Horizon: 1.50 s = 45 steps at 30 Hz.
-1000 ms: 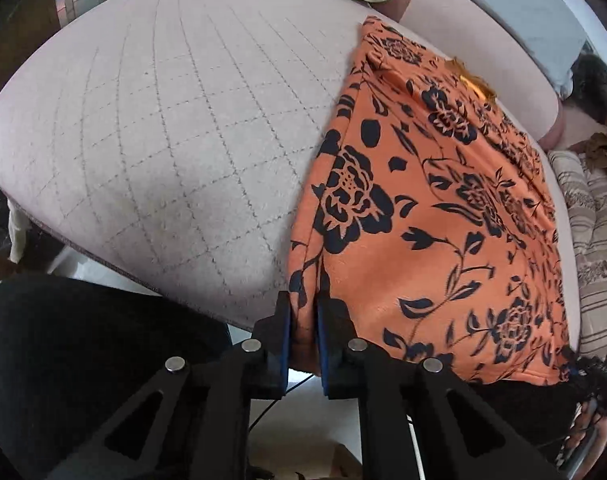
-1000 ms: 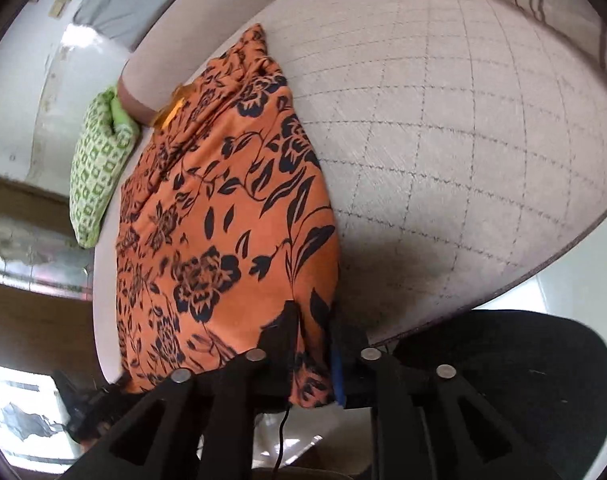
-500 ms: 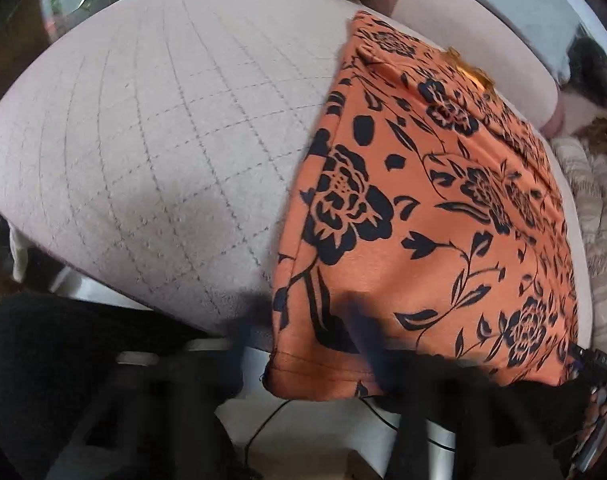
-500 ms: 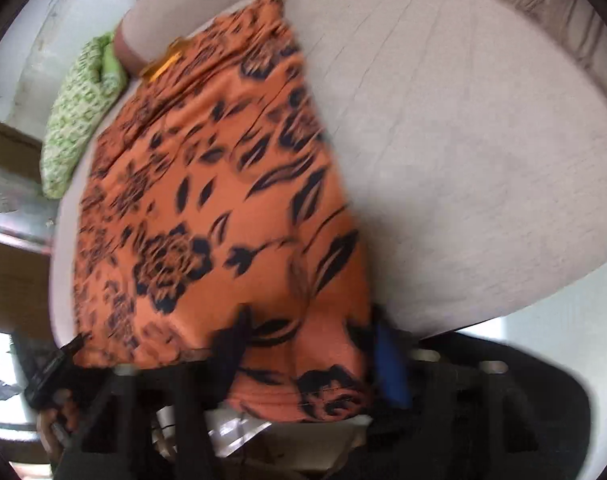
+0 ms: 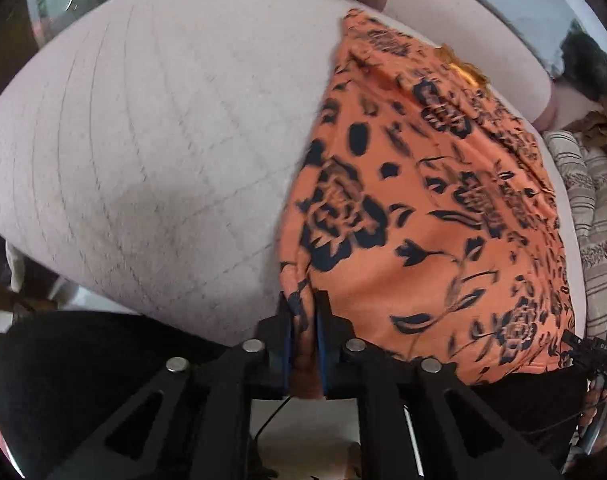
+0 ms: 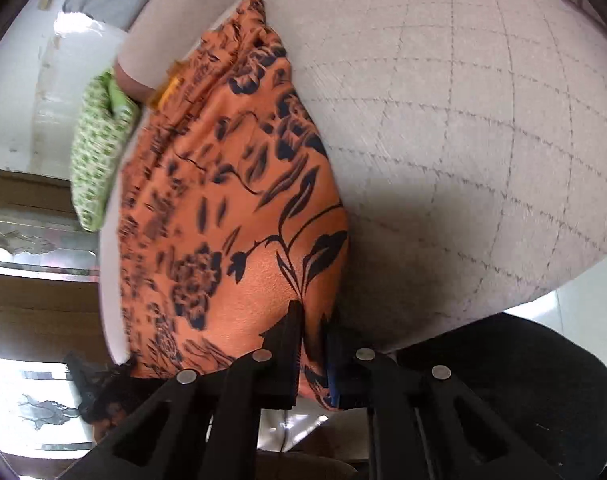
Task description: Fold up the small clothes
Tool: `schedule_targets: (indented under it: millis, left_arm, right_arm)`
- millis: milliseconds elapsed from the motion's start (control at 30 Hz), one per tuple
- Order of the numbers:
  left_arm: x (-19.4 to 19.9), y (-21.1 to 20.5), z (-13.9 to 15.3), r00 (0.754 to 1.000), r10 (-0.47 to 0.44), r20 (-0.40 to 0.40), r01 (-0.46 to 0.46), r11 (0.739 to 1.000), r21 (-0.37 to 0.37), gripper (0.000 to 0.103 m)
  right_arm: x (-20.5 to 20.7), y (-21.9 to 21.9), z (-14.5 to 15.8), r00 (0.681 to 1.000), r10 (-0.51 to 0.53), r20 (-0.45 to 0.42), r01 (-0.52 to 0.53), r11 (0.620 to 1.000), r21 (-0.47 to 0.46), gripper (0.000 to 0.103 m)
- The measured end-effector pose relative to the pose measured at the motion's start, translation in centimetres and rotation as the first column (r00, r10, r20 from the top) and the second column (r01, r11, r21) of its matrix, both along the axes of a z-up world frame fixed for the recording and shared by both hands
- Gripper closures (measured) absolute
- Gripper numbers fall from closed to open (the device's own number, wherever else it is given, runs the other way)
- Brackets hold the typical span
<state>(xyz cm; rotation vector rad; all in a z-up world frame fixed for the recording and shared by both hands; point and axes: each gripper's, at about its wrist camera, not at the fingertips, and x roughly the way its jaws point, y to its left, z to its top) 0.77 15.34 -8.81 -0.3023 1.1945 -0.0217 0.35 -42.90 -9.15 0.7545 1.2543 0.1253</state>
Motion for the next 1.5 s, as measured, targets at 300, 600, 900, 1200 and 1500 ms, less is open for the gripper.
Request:
schedule_targets:
  millis: [300,600,900,1200,1500]
  left_arm:
    - [2.8,-1.1,0.1,0.998,-0.048,-0.030,0.049,0.999,0.021,0.098]
    - [4.9,0.1,-0.6,0.994,-0.028,-0.103,0.022,0.998,-0.056,0.098]
    - [12.6,-0.6,11.1,0.979,-0.115,0.167,0.132,0.986,-0.098,0.098]
    - [32.7,-0.1,10.0,0.952,0.071,0.296,-0.058,0.997,-0.051,0.022]
    - [26.1,3.5,5.0,0.976,0.144,0.163,-0.141,0.990,-0.030,0.023]
  right_arm:
    - [1.5,0.5,-0.5,0.998,0.061,-0.013,-0.060,0.997,0.043,0.096]
    - [3.4,0.0,0.9,0.996,0.082,0.032,-0.085,0.988,0.130,0.096]
    - [8.0,-1.1,6.4,0.977,0.077,0.201,-0.129,0.958,0.257,0.096]
    - [29.0,-5.7,7.7,0.919,-0.177,0.353,0.063,0.948,0.312,0.037]
    - [22.3,-3.9,2.3,0.952,-0.156,0.262,0.133,0.986,0.102,0.028]
